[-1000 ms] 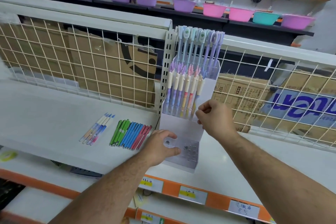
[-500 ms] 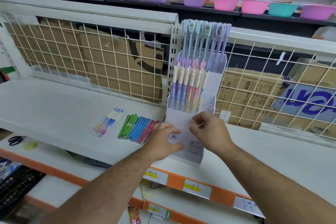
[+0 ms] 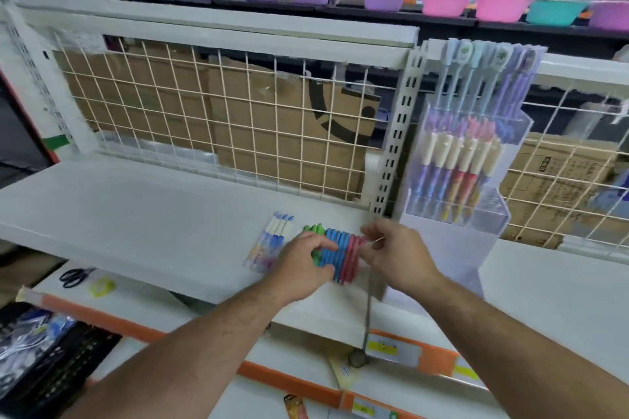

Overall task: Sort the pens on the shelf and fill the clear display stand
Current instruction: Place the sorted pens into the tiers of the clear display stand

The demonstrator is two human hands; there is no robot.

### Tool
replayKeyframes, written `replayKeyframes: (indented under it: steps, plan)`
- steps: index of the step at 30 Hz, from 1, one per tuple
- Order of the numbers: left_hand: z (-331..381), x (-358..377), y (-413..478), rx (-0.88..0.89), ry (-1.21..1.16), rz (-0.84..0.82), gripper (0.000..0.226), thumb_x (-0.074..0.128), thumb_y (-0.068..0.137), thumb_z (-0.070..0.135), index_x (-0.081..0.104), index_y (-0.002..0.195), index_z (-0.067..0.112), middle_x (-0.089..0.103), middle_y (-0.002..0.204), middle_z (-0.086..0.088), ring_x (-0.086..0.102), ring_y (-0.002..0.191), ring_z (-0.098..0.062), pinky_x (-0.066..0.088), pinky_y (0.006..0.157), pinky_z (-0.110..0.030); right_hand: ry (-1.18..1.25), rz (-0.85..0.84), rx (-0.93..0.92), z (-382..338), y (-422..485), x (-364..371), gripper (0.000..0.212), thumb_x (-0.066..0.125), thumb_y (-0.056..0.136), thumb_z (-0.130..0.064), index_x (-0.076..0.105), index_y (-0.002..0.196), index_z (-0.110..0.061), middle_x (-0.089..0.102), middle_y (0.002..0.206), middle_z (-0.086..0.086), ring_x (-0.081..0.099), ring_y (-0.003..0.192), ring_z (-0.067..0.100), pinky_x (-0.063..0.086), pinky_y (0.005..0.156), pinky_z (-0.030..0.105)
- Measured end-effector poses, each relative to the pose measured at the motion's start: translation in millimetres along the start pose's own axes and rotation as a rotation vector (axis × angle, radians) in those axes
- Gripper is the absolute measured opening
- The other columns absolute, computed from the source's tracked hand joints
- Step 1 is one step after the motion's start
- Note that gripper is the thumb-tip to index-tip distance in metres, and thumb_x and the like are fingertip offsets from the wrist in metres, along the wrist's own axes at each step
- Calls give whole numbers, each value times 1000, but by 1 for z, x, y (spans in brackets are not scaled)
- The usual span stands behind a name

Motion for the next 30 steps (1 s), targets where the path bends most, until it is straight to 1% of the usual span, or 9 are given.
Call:
replayKeyframes:
  steps: [5, 8, 10, 12, 15, 17, 19, 24, 30]
  plan:
    - [-40, -60, 1, -24, 77, 86, 27, 73, 81, 19, 66, 101, 36, 57, 100, 19, 60, 95, -5, 43, 80, -12, 9, -37, 26, -37, 10, 44, 30, 75, 87, -29, 67, 115, -25, 70, 109, -8, 66, 95, 13, 55, 85, 32]
    - [-64, -83, 3, -112, 141, 132, 23, 72, 83, 19, 66, 106, 23, 56, 102, 7, 66, 90, -15, 53, 77, -25, 14, -57, 59, -51, 13, 66, 27, 72, 88, -29, 67, 114, -24, 68, 106, -9, 66, 95, 16, 57, 83, 38]
    - [-77, -91, 5, -206, 147, 142, 25, 70, 85, 24, 62, 107, 18, 56, 103, 3, 68, 83, -16, 54, 67, -26, 22, -69, 80, -57, 15, 75, 25, 70, 89, -27, 67, 112, -23, 66, 101, -8, 65, 85, 17, 60, 75, 41]
    - [-85, -93, 8, -273, 188, 118, 33, 68, 85, 35, 59, 109, 15, 61, 103, 1, 65, 85, -14, 52, 66, -26, 27, -65, 86, -62, 19, 80, 23, 70, 89, -26, 67, 111, -21, 65, 98, -8, 63, 75, 17, 61, 67, 41]
    - [-80, -89, 15, -288, 272, 72, 52, 69, 80, 54, 53, 109, 14, 63, 97, 1, 67, 81, -13, 51, 62, -27, 13, -50, 84, -67, 26, 83, 22, 70, 88, -25, 68, 110, -23, 68, 102, -7, 65, 85, 16, 60, 67, 36]
    - [-73, -82, 20, -277, 444, 27, 72, 71, 76, 64, 47, 120, 13, 56, 111, -6, 61, 102, -22, 44, 71, -30, 2, -49, 85, -68, 31, 84, 23, 71, 88, -25, 69, 111, -25, 69, 105, -9, 66, 87, 13, 55, 65, 26]
    - [-70, -75, 25, -275, 586, -8, 75, 76, 77, 57, 44, 127, 11, 52, 121, -10, 55, 110, -27, 39, 74, -31, 4, -56, 95, -68, 35, 86, 22, 72, 88, -26, 68, 110, -27, 67, 103, -12, 67, 84, 13, 52, 61, 21]
    - [-72, -69, 38, -297, 718, -102, 44, 68, 91, 27, 51, 128, 9, 54, 124, -12, 60, 108, -25, 49, 81, -31, -1, -40, 105, -70, 40, 87, 20, 71, 88, -26, 70, 107, -26, 64, 96, -15, 65, 92, 13, 53, 78, 27]
    - [-65, -58, 44, -197, 944, -162, 38, 55, 94, 10, 54, 131, 5, 57, 129, -11, 58, 117, -25, 50, 90, -31, -15, -71, 124, -67, 39, 88, 14, 70, 89, -27, 69, 103, -25, 67, 97, -11, 70, 80, 18, 61, 66, 38]
Point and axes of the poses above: each hand's wrist, its own y-axis towards the middle knuckle, its own x-axis out of the palm, z = x × y, the point moved 6 cm from there along y, towards the middle knuckle
